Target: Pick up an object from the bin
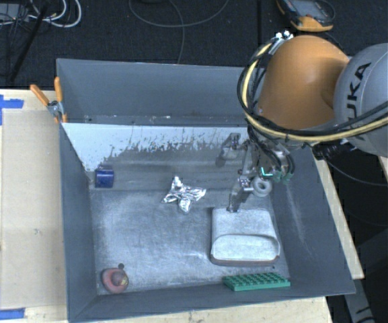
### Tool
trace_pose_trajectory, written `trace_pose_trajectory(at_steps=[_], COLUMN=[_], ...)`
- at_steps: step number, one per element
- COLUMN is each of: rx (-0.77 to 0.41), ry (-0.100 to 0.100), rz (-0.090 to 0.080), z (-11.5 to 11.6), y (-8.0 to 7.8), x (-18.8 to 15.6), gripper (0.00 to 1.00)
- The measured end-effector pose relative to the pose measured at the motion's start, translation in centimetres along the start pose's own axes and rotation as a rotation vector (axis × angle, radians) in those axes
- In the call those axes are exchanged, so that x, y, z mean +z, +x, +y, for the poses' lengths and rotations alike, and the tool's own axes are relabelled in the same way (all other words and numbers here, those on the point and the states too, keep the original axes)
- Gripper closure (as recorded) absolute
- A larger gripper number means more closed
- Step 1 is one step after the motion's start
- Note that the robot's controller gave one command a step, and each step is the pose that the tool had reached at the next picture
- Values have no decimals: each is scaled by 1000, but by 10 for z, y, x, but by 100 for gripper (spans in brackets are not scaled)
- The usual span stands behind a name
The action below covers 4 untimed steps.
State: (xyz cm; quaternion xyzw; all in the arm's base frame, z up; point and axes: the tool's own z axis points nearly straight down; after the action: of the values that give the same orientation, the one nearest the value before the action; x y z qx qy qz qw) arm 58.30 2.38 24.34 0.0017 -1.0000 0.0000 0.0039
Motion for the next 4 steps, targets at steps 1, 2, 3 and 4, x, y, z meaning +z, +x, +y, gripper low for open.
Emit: trace_pose_trajectory(at_steps=[1,2,3,4], rx=[-102,-100,-99,-154], ry=[0,-1,0,1], rz=[0,-7,-7,-7], z=[21,21,21,26], y=[-30,-32,-32,-41], x=[155,150,150,170], gripper=[0,100,0,0])
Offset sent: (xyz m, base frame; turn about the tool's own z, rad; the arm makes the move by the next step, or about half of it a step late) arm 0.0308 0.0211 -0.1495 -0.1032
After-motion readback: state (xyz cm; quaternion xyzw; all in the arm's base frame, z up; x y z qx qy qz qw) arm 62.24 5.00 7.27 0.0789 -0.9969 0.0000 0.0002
